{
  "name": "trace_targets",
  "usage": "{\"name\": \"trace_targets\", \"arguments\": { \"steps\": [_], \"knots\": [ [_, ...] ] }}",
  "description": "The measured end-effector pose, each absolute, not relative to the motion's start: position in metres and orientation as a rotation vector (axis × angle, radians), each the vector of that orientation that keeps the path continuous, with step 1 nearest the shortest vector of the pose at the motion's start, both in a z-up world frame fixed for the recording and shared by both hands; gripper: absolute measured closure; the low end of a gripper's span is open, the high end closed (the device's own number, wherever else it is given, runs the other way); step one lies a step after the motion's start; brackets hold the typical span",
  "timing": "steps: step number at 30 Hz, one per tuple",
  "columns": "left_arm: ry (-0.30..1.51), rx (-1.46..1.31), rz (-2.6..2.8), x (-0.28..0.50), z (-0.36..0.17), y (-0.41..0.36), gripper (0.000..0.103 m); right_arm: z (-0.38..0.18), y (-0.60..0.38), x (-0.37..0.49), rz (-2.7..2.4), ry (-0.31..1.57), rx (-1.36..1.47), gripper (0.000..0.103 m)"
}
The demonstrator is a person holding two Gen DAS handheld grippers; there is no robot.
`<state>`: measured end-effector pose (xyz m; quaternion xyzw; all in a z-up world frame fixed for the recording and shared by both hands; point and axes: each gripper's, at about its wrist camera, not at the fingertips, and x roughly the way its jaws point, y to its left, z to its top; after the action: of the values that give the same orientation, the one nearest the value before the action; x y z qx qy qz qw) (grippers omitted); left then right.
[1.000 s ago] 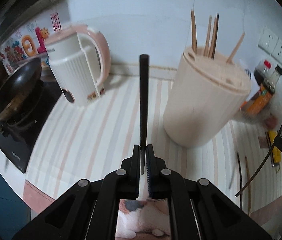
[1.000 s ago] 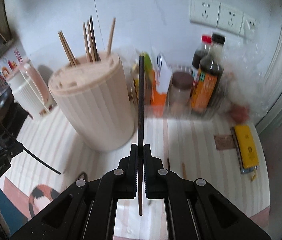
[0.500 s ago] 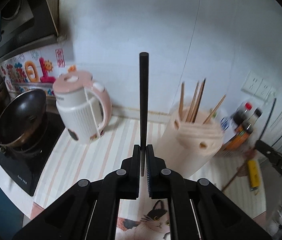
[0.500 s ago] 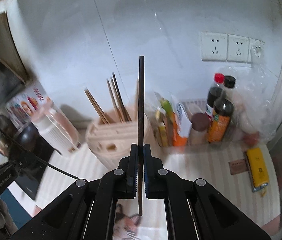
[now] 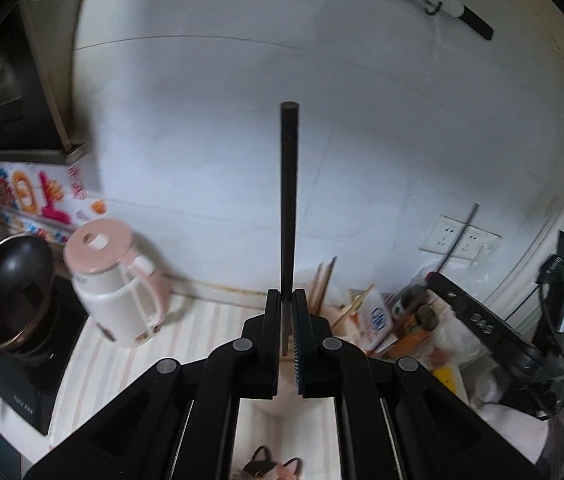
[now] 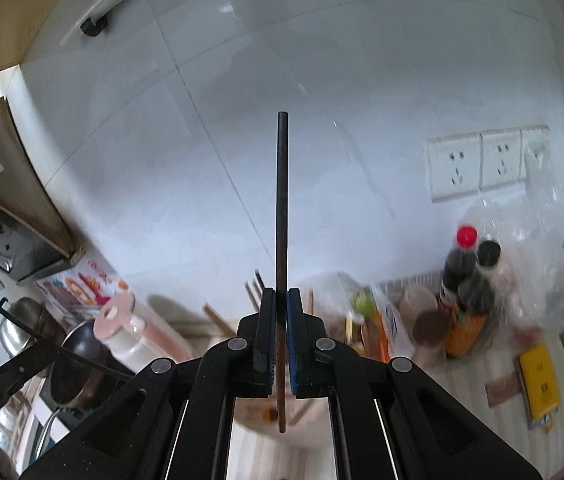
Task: Organize utensils
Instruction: 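Lower both dark chopsticks into the beige holder and open both grippers, then grasp a black chopstick with left gripper while right gripper grasps a wooden chopstick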
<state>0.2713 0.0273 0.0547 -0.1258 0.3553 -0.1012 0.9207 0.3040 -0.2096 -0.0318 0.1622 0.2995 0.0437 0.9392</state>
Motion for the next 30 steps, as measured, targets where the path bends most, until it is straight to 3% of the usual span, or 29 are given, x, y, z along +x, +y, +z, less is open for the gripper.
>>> {"name": "trace_targets", "arguments": {
  "steps": [6,11,15,20,22,23,24,25,27,28,30],
  "knots": [
    [0.747,-0.220,-0.238,0.312,0.048,0.006,0.100,-0.021,-0.208,0.339,0.072,0.564,0.318,0.098],
    [0.828,-0.175,-0.246,0.352,0.013,-0.006,0.100,-0.030,-0.209,0.368,0.049,0.564,0.304,0.098],
    [0.930,-0.185,-0.255,0.377,-0.024,-0.008,0.100,-0.056,-0.207,0.386,0.049,0.623,0.292,0.098],
    [0.996,-0.200,-0.242,0.379,-0.026,-0.010,0.096,-0.081,-0.206,0.401,0.110,0.780,0.289,0.096],
    [0.972,-0.211,-0.228,0.371,-0.015,-0.007,0.095,-0.078,-0.212,0.396,0.113,0.786,0.298,0.089],
    [0.951,-0.208,-0.221,0.366,-0.008,-0.005,0.095,-0.075,-0.216,0.391,0.108,0.783,0.305,0.075],
    [0.936,-0.190,-0.206,0.362,-0.004,-0.004,0.088,-0.071,-0.222,0.385,0.100,0.779,0.311,0.059],
    [0.924,-0.161,-0.174,0.360,0.001,-0.005,0.079,-0.066,-0.227,0.377,0.082,0.776,0.312,0.054],
    [0.883,-0.143,-0.118,0.348,0.010,0.000,0.023,-0.059,-0.238,0.363,0.063,0.767,0.324,0.048],
    [0.862,-0.151,-0.109,0.343,0.010,0.004,0.014,-0.057,-0.242,0.357,0.049,0.768,0.326,0.047],
    [0.815,-0.171,-0.095,0.327,0.008,0.014,0.011,-0.054,-0.251,0.338,0.012,0.761,0.329,0.039]
  ]
}}
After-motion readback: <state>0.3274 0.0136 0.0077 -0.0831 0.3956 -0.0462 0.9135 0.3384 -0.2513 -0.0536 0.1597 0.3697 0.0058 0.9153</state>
